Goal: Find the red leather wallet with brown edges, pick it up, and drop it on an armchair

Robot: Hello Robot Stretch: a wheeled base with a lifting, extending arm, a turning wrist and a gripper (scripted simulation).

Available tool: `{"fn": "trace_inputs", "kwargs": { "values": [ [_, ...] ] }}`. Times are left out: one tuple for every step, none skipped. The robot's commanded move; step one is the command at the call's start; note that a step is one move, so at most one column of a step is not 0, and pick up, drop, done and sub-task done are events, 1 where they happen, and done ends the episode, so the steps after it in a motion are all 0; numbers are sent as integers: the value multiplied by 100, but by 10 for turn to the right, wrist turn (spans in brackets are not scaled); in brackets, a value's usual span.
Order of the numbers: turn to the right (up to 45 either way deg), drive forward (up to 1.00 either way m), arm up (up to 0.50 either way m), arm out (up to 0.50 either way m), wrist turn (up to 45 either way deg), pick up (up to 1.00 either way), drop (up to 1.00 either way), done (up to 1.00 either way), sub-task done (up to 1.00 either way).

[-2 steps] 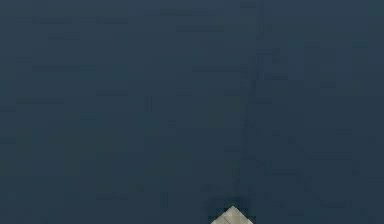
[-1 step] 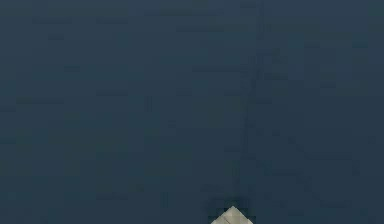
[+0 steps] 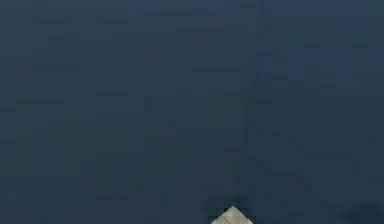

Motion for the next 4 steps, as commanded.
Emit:
{"fn": "trace_inputs", "kwargs": {
  "values": [
    [0, 0, 0, -48, 0, 0, 0, 0, 0],
    [-450, 0, 0, 0, 0, 0, 0, 0, 0],
    [-450, 0, 0, 0, 0, 0, 0, 0, 0],
    [-450, 0, 0, 0, 0, 0, 0, 0, 0]
  ]
}}
